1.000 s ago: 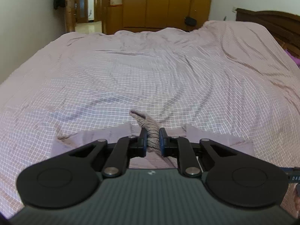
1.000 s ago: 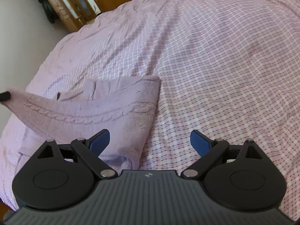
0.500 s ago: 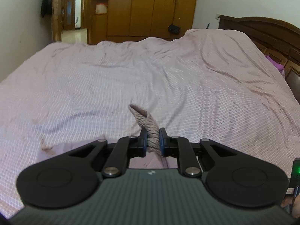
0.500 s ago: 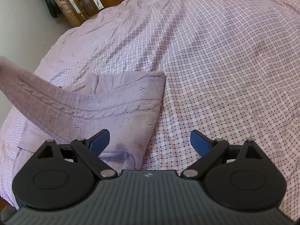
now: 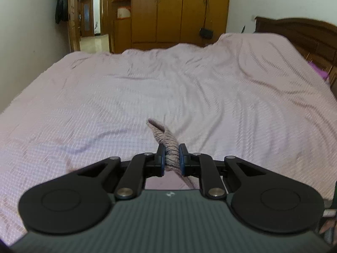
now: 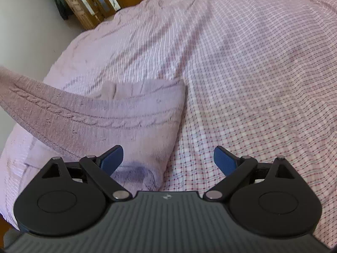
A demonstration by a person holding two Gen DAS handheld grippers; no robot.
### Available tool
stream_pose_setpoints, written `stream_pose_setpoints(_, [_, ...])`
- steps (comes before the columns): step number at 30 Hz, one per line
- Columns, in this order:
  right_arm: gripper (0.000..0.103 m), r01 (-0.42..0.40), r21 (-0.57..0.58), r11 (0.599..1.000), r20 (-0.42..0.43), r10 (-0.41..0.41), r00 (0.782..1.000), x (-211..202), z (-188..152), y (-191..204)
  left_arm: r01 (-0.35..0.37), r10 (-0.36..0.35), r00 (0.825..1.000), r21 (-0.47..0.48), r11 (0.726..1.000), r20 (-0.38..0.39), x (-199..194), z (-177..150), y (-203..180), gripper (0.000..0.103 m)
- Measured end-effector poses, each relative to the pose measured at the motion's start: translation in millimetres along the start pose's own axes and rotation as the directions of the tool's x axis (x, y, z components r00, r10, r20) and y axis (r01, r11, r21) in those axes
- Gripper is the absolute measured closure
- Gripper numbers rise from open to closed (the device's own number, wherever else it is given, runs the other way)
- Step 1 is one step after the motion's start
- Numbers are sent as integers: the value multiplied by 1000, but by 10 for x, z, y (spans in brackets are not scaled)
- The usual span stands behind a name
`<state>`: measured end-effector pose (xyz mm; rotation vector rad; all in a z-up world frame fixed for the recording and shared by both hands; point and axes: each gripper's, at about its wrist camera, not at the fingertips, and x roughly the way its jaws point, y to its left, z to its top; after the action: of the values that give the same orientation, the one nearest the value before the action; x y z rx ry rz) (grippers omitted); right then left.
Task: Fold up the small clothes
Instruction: 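Lower the held sleeve cuff onto the cardigan body with the left gripper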
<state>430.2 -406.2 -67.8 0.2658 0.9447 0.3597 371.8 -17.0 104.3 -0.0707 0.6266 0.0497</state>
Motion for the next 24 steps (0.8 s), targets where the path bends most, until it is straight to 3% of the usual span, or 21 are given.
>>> stream_pose_setpoints(8, [7,30,-31,999,-43,-31,999,190,-89,89,-12,3,996,-108,994,-85,205,-594,450,87])
stream_pose_setpoints(13, [7,33,-40,999,-48,-35,998,208,-111,119,20,-29,999,-171,985,-46,-14,-507,614,87])
stream_pose_setpoints(18, [7,27,-52,998,-52,-30,998,211,-127,128,-28,26,999,-85,996,-26,-54,-410,527,87])
stream_pose_setpoints(22, [7,32,-64,997,-58,-36,998,223,-140,139,-85,83,991,-19,996,-106,249,-714,626,85])
stream_pose_setpoints(24, [6,36,-77,996,-60,-41,997,229,-152,150,-120,117,978,-6,993,-171,472,-950,748,83])
